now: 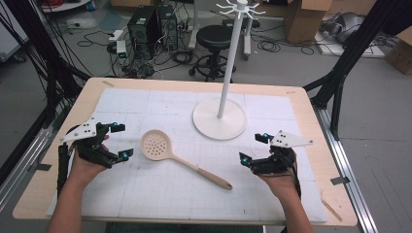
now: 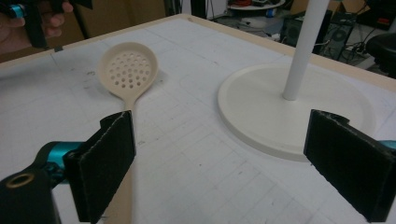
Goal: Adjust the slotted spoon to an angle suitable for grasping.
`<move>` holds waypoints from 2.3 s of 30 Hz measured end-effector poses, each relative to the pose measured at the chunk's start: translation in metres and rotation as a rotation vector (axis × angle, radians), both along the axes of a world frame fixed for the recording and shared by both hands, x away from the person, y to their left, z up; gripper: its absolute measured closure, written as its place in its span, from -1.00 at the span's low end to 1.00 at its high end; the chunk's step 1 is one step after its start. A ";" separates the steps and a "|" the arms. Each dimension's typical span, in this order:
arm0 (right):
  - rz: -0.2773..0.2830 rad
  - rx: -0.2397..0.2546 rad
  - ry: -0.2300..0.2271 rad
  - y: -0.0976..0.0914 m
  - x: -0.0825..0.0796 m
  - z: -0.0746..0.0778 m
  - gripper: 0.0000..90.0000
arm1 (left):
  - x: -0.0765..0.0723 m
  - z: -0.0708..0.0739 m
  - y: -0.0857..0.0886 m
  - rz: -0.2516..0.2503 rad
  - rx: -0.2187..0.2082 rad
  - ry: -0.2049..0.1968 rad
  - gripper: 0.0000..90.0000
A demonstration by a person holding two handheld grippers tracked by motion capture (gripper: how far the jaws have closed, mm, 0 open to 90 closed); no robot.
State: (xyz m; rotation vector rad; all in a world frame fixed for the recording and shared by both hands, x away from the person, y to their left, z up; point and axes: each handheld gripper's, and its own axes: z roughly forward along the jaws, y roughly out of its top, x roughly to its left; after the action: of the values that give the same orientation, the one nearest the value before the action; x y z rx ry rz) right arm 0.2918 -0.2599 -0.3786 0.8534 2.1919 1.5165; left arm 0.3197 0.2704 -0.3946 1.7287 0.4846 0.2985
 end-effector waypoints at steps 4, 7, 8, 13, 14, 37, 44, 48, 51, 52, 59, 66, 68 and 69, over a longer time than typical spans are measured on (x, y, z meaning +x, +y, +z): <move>0.012 -0.012 0.006 0.005 0.000 -0.001 -0.83 | -0.001 0.001 0.000 0.001 0.000 -0.003 -0.96; 0.027 -0.031 0.015 0.012 0.001 -0.002 -0.82 | -0.001 0.001 0.000 0.002 0.007 -0.004 -0.96; 0.027 -0.031 0.015 0.012 0.001 -0.002 -0.82 | -0.001 0.001 0.000 0.002 0.007 -0.004 -0.96; 0.068 -0.062 0.025 0.030 0.005 -0.001 -0.67 | -0.001 0.001 0.002 0.002 -0.002 -0.004 -0.96; 0.075 -0.072 0.021 0.034 0.006 -0.001 -0.67 | -0.001 0.001 0.002 0.003 -0.004 -0.005 -0.96; 0.283 -0.330 0.200 0.128 0.014 -0.040 0.20 | -0.001 0.002 0.003 0.015 0.004 -0.012 -0.96; 0.270 -0.376 0.230 0.134 0.015 -0.047 0.29 | -0.001 0.001 0.002 0.009 0.010 -0.008 -0.96; 0.255 -0.430 0.252 0.139 0.016 -0.053 0.34 | -0.001 0.001 0.002 0.012 0.007 -0.008 -0.96; 0.253 -0.448 0.270 0.142 0.018 -0.056 0.38 | -0.001 0.002 0.002 0.011 0.008 -0.010 -0.96; 0.253 -0.448 0.270 0.142 0.018 -0.056 0.38 | -0.001 0.002 0.002 0.011 0.008 -0.010 -0.96; 0.293 -0.469 0.279 0.144 0.019 -0.053 0.61 | -0.002 0.003 0.004 0.012 0.003 -0.016 -0.96; 0.368 -0.477 0.259 0.150 0.020 -0.054 0.63 | -0.003 0.007 0.005 0.011 0.000 -0.023 -0.96; 0.377 -0.483 0.257 0.153 0.021 -0.053 0.63 | -0.004 0.007 0.006 0.013 0.001 -0.024 -0.96; 0.391 -0.495 0.250 0.159 0.021 -0.053 0.64 | -0.004 0.007 0.006 0.013 0.002 -0.025 -0.96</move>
State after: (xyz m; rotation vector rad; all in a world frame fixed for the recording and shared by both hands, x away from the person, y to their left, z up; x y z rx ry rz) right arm 0.3129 -0.1013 -0.4311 0.4899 2.8732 0.9572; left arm 0.3160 0.2762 -0.3874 1.7223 0.4780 0.3291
